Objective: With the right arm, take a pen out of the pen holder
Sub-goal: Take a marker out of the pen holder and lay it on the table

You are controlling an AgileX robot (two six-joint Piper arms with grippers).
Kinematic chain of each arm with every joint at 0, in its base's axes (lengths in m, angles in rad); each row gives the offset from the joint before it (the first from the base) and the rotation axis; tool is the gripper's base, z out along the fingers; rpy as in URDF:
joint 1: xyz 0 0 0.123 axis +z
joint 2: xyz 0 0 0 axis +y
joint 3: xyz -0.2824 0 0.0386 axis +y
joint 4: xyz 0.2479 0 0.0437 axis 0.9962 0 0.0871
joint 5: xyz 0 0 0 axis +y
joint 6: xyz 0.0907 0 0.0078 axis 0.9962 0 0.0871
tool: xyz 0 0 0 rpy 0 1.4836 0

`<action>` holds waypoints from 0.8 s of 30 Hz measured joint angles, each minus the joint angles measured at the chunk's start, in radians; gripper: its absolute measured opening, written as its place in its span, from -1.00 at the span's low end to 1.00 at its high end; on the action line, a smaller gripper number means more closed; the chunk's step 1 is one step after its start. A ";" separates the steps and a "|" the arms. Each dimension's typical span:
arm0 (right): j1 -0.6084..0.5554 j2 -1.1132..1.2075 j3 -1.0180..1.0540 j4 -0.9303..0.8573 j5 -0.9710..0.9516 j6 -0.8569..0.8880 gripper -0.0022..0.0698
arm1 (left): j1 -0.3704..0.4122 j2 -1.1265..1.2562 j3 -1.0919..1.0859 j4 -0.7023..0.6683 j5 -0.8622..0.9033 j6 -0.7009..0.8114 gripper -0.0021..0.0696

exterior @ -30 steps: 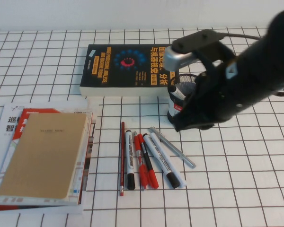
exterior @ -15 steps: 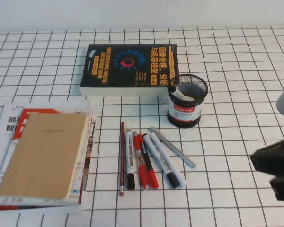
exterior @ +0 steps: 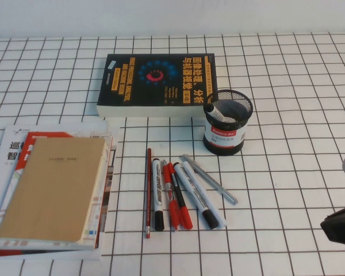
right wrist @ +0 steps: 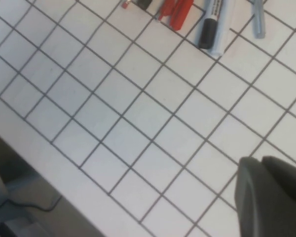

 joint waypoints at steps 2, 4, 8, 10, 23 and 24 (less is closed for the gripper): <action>0.000 0.000 0.008 -0.024 -0.008 -0.005 -0.98 | 0.000 0.000 0.000 0.000 0.000 0.000 -0.95; -0.011 -0.012 0.033 -0.064 -0.043 -0.007 -0.98 | 0.000 0.000 0.000 0.000 0.000 0.000 -0.95; -0.122 -0.109 0.165 -0.100 -0.247 -0.010 -0.98 | 0.000 0.000 0.000 0.000 0.000 0.000 -0.95; -0.183 -0.171 0.260 -0.101 -0.371 -0.011 -0.98 | 0.000 0.000 0.000 0.000 0.000 0.000 -0.95; -0.544 -0.722 0.923 -0.087 -0.984 -0.012 -0.98 | 0.000 0.000 0.000 0.000 0.000 0.000 -0.95; -0.549 -0.758 0.944 -0.075 -0.995 -0.012 -0.98 | 0.000 0.000 0.000 0.000 0.000 0.000 -0.95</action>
